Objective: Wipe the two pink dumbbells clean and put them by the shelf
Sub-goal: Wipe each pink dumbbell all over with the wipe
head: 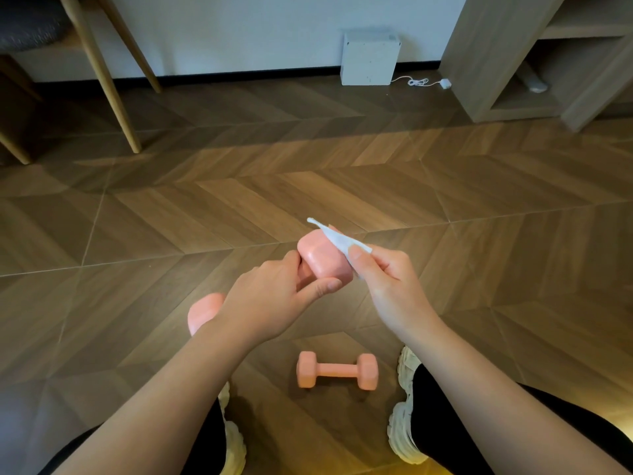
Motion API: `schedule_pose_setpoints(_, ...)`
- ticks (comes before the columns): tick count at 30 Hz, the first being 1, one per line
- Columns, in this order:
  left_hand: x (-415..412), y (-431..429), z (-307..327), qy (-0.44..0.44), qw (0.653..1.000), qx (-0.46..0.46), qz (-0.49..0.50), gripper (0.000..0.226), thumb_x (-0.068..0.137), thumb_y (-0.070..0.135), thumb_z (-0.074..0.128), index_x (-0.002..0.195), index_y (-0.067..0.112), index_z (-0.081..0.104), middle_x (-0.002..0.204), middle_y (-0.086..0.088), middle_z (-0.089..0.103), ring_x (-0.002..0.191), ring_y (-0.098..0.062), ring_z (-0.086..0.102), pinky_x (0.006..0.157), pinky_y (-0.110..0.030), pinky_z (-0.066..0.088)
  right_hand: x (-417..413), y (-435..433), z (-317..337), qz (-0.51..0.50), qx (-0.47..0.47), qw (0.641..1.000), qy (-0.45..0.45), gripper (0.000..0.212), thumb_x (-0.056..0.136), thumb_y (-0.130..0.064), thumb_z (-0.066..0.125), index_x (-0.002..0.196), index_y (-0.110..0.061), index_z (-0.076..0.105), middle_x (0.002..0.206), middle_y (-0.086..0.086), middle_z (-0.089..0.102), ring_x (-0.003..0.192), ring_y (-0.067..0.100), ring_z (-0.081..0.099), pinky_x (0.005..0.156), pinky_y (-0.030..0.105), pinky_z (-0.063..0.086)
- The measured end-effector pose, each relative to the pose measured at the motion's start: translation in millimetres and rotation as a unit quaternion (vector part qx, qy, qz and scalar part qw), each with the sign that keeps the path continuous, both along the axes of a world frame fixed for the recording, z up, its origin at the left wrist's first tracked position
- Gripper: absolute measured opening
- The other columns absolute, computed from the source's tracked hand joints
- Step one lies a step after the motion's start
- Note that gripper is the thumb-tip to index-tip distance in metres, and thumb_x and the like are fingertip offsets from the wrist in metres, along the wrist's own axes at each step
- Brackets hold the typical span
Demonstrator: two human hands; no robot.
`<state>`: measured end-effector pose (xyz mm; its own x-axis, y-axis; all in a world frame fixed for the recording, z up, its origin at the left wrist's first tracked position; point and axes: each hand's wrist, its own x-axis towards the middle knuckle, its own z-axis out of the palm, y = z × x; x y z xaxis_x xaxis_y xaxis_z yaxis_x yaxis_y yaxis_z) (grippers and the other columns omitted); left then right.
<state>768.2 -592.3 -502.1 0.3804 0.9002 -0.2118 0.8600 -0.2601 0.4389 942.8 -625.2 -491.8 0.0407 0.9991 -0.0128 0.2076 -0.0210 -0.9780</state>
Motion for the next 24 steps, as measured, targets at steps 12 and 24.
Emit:
schedule_pose_setpoints(12, 4.9, 2.3, -5.1, -0.129, 0.985, -0.071, 0.085, 0.074, 0.070, 0.086, 0.027, 0.099, 0.024, 0.055, 0.085, 0.009, 0.063, 0.079, -0.011, 0.059, 0.066, -0.031, 0.043, 1.9, 1.8, -4.8, 0.012, 0.035, 0.999, -0.018, 0.052, 0.095, -0.033, 0.044, 0.079, 0.013, 0.062, 0.054, -0.001, 0.039, 0.053, 0.005, 0.038, 0.065, 0.012, 0.036)
schedule_pose_setpoints(24, 7.4, 0.2, 6.1, -0.257, 0.945, -0.109, 0.168, 0.070, 0.070, 0.081, 0.035, 0.085, 0.016, 0.056, 0.069, 0.004, 0.057, 0.061, -0.018, 0.052, 0.061, -0.035, 0.044, 3.5, 1.5, -2.1, -0.034, 0.030, 0.999, -0.027, 0.045, 0.093, -0.031, 0.046, 0.049, -0.030, 0.037, 0.048, -0.012, 0.029, 0.049, 0.005, 0.028, 0.054, 0.014, 0.029)
